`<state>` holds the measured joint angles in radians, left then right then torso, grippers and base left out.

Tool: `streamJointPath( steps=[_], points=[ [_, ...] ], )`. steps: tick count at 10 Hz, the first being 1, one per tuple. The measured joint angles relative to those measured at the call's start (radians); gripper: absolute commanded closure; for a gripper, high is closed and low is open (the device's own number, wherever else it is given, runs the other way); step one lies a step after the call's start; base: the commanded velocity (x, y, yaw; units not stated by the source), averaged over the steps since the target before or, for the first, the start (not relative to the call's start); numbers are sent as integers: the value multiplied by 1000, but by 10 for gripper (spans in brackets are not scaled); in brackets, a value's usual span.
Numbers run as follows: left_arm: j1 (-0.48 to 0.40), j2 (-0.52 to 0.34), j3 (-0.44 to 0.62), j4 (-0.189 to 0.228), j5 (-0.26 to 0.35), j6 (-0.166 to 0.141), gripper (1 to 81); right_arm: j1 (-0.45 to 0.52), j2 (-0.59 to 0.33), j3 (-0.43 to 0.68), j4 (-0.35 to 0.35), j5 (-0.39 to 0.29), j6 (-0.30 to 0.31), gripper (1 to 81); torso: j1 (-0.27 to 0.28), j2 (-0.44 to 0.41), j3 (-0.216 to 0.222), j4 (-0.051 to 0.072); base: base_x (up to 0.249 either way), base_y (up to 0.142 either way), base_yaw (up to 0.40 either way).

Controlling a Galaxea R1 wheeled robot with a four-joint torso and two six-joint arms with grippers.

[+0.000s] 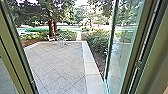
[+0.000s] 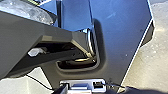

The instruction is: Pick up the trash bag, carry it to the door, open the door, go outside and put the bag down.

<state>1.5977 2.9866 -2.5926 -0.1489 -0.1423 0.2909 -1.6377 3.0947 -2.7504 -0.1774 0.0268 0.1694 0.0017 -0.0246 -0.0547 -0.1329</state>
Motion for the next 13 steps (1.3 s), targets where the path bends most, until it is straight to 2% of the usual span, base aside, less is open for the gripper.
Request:
streamJointPath(
  steps=[5, 6, 7, 9, 10, 11, 13],
  points=[
    [-6, 2, 0, -1, -1, 0, 811, 4, 0, 0, -1, 0, -4, 10, 0, 0, 0, 0, 87, 0, 0],
    [-9, 2, 0, -1, -1, -1, 811, 3, 0, 0, -1, 0, -4, 10, 0, 0, 0, 5, 88, 0, 0],
    [-13, 2, 0, -1, -3, -1, 811, 2, 0, 0, -1, 0, -4, 10, 0, 0, 0, 21, 88, 0, 0],
    [-9, 2, 0, -1, -2, -1, 811, -2, 0, 0, -3, -1, -10, 10, 0, 0, 0, 85, 87, 0, 0],
    [-8, 2, 0, -1, -2, -1, 811, -2, 0, 0, -3, 0, -12, 10, 0, 0, 0, 112, 87, 0, 0],
    [-7, 3, 0, -1, -2, -1, 811, 0, 0, 0, -3, -1, -12, 10, 0, 0, 0, 125, 87, 0, 0],
    [-6, 0, 0, -1, -1, -1, 811, 0, 0, 0, -2, -1, -12, 10, 0, 0, 0, 127, 87, 0, 0]
  ],
)
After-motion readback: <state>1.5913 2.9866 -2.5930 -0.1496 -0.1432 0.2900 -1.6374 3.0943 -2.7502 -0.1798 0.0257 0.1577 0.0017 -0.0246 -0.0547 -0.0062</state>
